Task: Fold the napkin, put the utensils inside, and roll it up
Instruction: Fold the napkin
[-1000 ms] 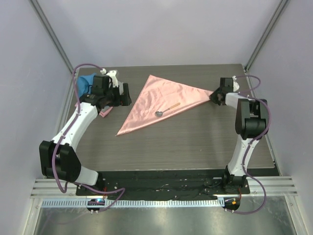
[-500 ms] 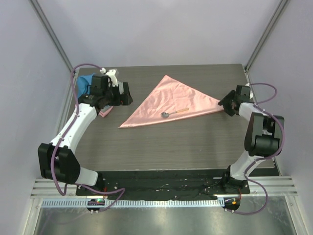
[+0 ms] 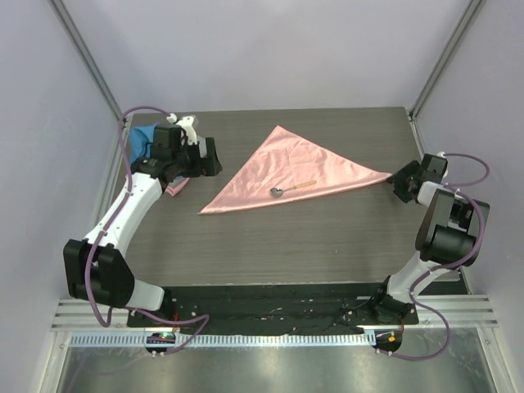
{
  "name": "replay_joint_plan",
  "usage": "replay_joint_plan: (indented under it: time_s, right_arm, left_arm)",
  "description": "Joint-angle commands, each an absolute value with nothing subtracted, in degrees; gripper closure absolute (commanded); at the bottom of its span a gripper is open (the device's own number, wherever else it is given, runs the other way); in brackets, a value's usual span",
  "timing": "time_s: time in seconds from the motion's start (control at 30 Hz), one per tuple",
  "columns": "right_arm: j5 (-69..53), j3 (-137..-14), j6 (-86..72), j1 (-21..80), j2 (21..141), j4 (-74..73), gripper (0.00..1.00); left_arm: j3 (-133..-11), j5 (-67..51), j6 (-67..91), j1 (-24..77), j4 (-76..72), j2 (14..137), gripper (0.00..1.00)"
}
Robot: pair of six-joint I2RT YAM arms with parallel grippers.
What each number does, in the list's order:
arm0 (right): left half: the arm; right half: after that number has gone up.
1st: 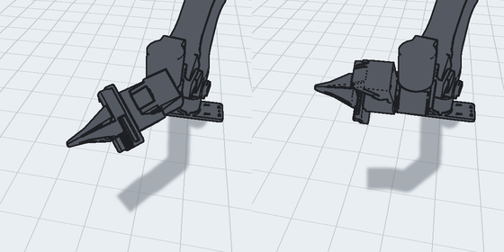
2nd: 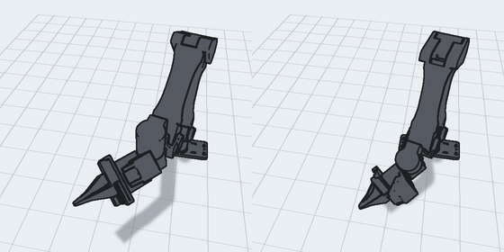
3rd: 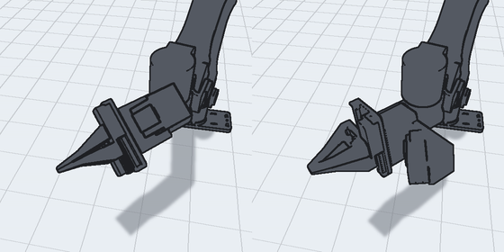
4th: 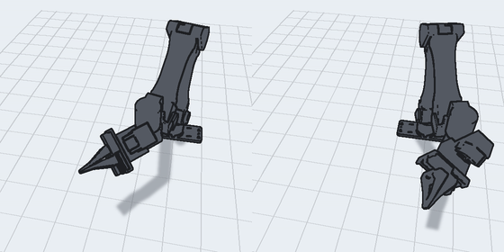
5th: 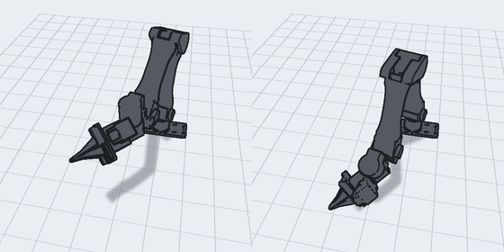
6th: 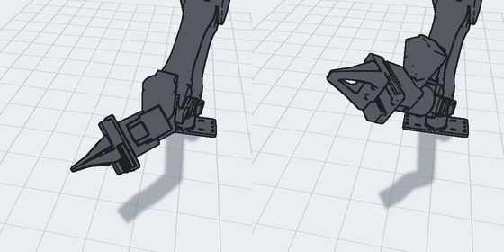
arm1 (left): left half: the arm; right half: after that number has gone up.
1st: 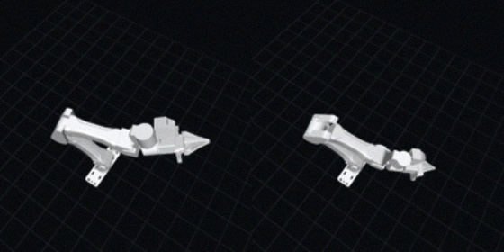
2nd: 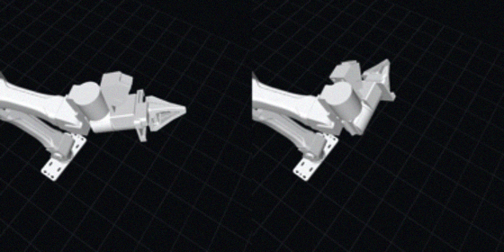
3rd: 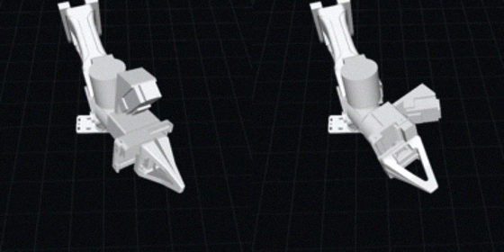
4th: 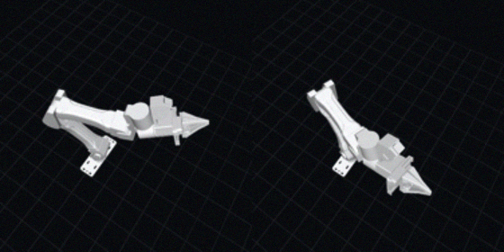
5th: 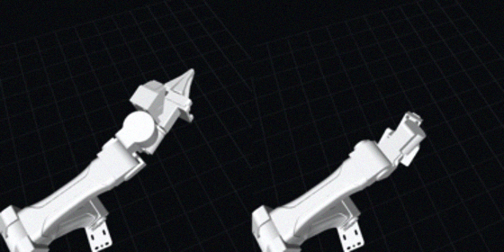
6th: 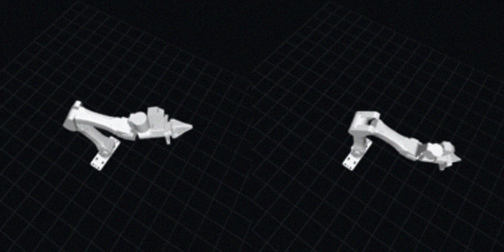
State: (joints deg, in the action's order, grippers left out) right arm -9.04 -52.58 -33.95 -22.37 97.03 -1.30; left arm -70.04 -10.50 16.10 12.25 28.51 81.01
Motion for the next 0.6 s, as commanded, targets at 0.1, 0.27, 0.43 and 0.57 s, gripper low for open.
replay_joint_plan:
  time_s: [0.1, 0.27, 0.43, 0.57]
  right_arm:
    - [-12.7, -52.6, -35.0, -23.3, 100.5, 9.0, 0.45]
    - [-13.2, -52.9, -35.5, -23.9, 102.5, 11.2, 0.46]
    - [-12.3, -53.9, -35.6, -24.1, 105.2, 11.2, 0.49]
    - [-12.0, -54.1, -35.4, -24.1, 106.7, 11.2, 0.52]
  left_arm:
    - [-71.1, -9.7, 15.3, 12.3, 27.1, 81.1, 0.02]
    - [-71.2, -9.9, 15.3, 12.3, 27.1, 81.5, 0.02]
    - [-71.2, -10.0, 15.3, 12.3, 27.1, 81.6, 0.02]
    - [-71.2, -9.7, 15.1, 12.3, 27.1, 81.6, 0.02]
